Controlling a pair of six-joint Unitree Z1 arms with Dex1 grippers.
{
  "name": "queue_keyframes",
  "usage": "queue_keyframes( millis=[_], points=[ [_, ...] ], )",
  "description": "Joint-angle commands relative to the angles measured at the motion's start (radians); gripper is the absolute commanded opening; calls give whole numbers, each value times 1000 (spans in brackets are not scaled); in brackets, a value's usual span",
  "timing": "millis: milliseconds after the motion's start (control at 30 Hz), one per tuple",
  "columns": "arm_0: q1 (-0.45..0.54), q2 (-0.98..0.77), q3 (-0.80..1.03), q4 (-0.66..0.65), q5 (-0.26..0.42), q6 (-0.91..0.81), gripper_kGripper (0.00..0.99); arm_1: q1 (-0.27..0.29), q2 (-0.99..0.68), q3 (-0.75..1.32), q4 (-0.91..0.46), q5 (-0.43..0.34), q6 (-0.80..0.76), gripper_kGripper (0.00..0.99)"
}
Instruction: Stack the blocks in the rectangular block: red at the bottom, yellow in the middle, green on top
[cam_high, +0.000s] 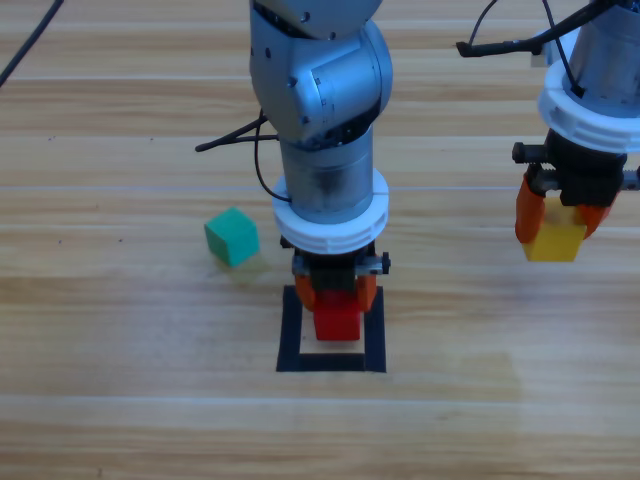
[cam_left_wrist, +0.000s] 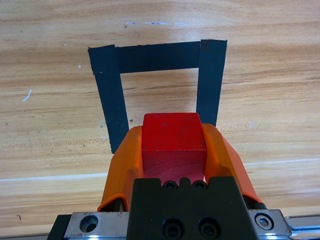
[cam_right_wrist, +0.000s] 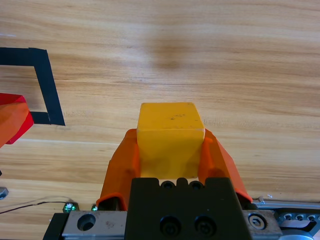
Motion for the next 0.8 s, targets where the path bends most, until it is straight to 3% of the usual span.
queue_keyframes(
  millis=[33, 800],
  points=[
    [-20, 58, 17, -4, 21, -21, 118, 3, 73, -8, -7, 15, -9, 0],
    [-32, 69, 19, -17, 38, -12, 120, 3, 81, -8, -7, 15, -11, 0]
  ],
)
